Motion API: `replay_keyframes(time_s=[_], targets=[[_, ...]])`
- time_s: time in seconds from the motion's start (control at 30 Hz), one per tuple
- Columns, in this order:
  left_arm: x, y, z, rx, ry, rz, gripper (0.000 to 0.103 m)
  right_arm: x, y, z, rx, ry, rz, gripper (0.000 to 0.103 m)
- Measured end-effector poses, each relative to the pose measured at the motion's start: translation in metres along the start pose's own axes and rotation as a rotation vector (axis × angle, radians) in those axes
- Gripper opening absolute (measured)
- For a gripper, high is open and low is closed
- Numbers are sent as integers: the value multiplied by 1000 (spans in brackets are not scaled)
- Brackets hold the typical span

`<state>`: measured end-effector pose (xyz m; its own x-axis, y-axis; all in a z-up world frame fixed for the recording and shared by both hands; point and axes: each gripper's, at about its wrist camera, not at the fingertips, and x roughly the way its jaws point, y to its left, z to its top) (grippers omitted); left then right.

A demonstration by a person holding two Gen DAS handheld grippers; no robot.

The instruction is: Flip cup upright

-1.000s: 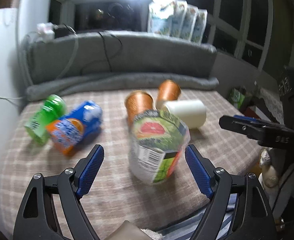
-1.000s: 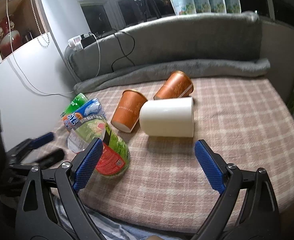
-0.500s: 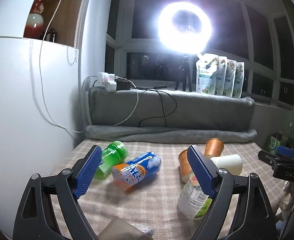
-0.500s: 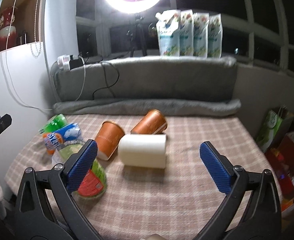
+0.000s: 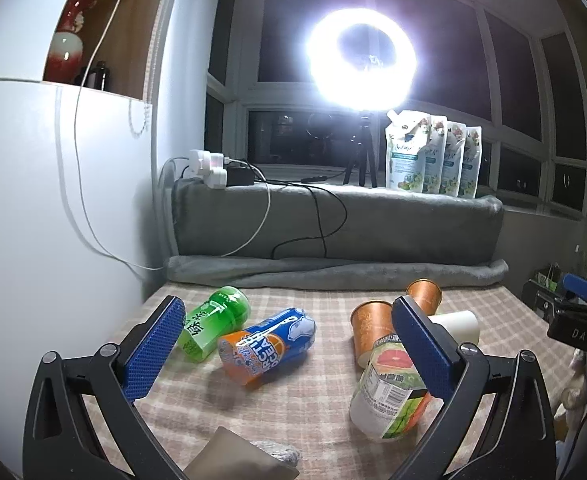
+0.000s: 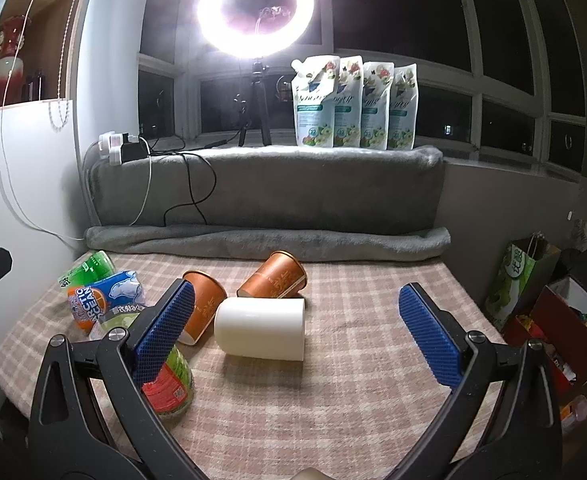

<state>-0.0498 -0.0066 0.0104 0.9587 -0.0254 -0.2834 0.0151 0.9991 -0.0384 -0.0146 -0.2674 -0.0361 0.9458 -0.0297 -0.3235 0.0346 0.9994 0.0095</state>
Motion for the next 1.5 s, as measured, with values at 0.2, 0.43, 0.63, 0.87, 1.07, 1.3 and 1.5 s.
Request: replay_keyframes(time_s=[0.2,0.43,0.63,0.87,1.07,1.3,1.5], targets=[[1,0,0,-5,7,0,103,-3,0,1,0,-11,-11,103],[2,0,-1,-7,13,-1,103,-2,0,1,3,-10,-14,103],[2,0,-1,-7,13,-2,103,-2,-2,1,5,-10,-14,103],[2,0,0,-7,13,-5,103,-2,-3,0,8,-6,-11,103],[2,-3,0,-3,12,-7,103,-1,-4,-1,8,-4,-11,103],[1,-3,0,-7,11,-13,103,-1,-3,-1,9,-3,-11,103],[0,-2,0,-9,13,-14,103,-1,-3,-3,6,-1,-7,103]])
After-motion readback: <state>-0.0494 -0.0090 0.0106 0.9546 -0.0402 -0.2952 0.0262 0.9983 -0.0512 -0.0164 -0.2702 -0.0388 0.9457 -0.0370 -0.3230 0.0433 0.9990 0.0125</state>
